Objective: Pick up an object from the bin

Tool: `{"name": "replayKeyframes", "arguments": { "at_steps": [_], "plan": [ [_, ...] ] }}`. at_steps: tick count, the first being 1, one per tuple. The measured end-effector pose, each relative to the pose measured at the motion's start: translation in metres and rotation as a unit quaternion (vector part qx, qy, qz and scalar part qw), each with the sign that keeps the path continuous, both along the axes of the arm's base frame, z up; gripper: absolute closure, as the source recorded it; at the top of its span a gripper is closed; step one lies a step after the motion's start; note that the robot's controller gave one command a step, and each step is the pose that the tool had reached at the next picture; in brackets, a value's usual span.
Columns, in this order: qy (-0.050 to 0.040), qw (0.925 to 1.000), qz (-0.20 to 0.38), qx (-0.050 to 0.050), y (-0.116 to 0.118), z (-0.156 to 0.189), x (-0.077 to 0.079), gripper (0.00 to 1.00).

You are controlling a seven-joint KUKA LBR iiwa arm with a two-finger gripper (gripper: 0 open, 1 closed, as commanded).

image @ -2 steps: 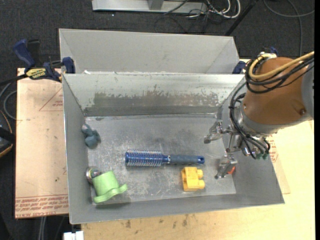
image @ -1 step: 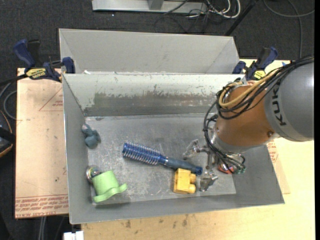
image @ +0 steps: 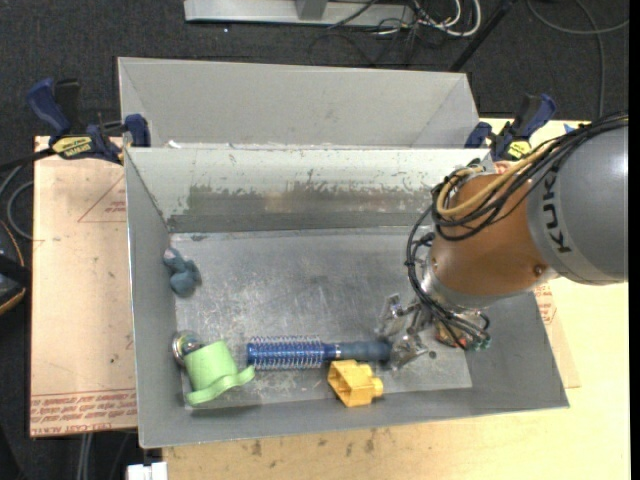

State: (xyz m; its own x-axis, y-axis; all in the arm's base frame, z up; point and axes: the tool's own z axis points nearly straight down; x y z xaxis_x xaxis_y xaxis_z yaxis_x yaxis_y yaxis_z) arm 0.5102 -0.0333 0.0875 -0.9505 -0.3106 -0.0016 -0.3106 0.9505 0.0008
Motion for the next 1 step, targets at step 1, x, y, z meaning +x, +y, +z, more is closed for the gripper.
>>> {"name": "replayKeyframes", "arguments": {
  "at_steps": [1],
  "plan": [
    [-0.0039,1.0,-0.006,-0.001,-0.0192,0.1474,0.0049,1.0]
  ]
}}
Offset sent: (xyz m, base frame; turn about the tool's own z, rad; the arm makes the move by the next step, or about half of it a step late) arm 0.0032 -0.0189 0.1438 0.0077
